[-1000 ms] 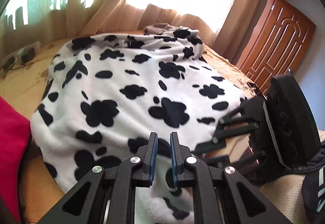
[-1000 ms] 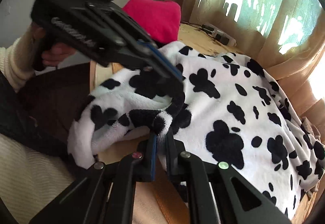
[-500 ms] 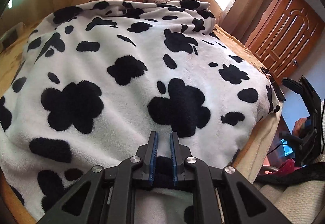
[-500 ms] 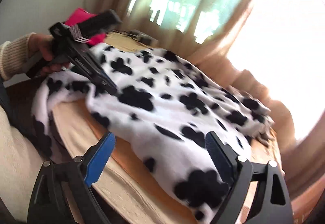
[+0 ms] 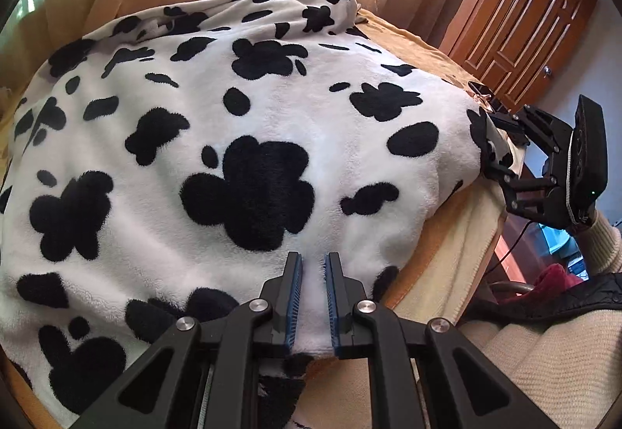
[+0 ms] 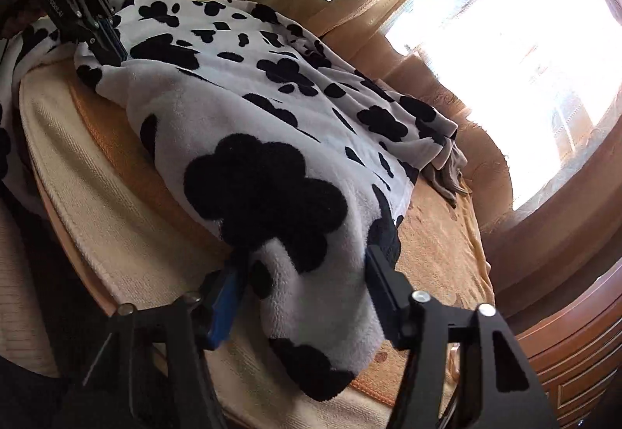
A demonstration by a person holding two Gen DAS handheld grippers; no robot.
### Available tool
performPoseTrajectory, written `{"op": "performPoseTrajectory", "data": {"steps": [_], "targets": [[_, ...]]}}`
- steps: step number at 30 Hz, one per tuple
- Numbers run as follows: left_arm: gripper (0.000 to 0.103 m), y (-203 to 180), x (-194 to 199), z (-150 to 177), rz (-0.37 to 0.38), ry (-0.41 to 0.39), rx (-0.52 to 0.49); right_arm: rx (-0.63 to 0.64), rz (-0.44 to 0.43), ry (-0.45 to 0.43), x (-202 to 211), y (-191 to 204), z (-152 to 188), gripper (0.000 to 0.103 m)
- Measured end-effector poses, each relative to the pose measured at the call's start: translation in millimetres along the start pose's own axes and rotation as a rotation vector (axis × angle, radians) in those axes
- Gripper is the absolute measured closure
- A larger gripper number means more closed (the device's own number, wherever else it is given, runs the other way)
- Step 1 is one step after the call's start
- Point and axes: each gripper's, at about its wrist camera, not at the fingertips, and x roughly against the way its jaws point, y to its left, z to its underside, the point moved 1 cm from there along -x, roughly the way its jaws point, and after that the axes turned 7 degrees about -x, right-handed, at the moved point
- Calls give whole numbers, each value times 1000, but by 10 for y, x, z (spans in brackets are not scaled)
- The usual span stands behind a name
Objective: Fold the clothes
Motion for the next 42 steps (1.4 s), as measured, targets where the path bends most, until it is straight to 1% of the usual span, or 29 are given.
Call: {"op": "performPoseTrajectory", "data": {"steps": [1, 2, 6, 8, 9, 11, 15, 16, 18, 20, 21, 22, 23, 24, 25, 27, 28, 30, 33, 34, 37, 38, 40, 42], "targets": [[90, 38, 11, 7, 17, 0, 21, -15, 16, -15, 5, -65, -46, 83], [90, 71, 20, 17, 33, 0, 41, -31, 33, -30, 9, -129, -92, 84], [90, 143, 57, 55, 66, 6, 90, -123, 9, -111, 234, -388, -391, 88], [90, 141, 66, 81, 67, 10, 87, -109, 13, -131, 384, -403, -474, 88], [90, 140, 70, 96, 68, 11, 85, -92, 19, -123, 428, -384, -475, 88], [90, 144, 85, 135, 76, 10, 84, -66, 24, -73, 434, -331, -388, 88], [90, 221, 106, 167, 127, 13, 97, -104, -22, 98, 231, -281, 28, 88], [90, 248, 108, 164, 142, 16, 104, -116, -31, 123, 203, -259, 105, 88], [90, 303, 111, 157, 173, 22, 119, -132, -36, 147, 195, -217, 196, 88], [90, 357, 133, 145, 196, 24, 139, -126, -29, 152, 224, -204, 209, 79], [90, 377, 190, 128, 190, 7, 144, -108, -4, 149, 245, -206, 207, 56], [90, 397, 255, 108, 182, -13, 148, -91, 31, 135, 287, -219, 202, 25], [90, 427, 362, 80, 159, -54, 149, -83, 66, 104, 356, -252, 188, 15], [90, 459, 478, 50, 133, -100, 149, -102, 77, 73, 429, -324, 149, 12], [90, 515, 571, 7, 69, -139, 154, -139, 70, 45, 497, -424, 91, 12], [90, 637, 749, -83, -74, -216, 166, -260, 16, -24, 598, -648, -70, 12], [90, 698, 840, -128, -146, -254, 172, -325, -25, -59, 623, -744, -162, 12], [89, 915, 868, -209, -255, -278, 228, -436, -130, -116, 578, -828, -391, 12], [89, 1351, 705, -262, -298, -256, 346, -465, -285, -120, 322, -685, -764, 12], [89, 1502, 626, -231, -302, -235, 393, -456, -319, -101, 202, -617, -845, 12], [90, 1930, 385, -79, -299, -165, 537, -392, -371, 3, -234, -377, -968, 12], [90, 1993, 381, -9, -261, -204, 555, -371, -388, 37, -378, -298, -1009, 12], [90, 2046, 413, 80, -223, -224, 559, -353, -396, 113, -610, -213, -961, 12], [90, 2041, 437, 136, -228, -223, 528, -361, -391, 194, -762, -181, -827, 12]]}}
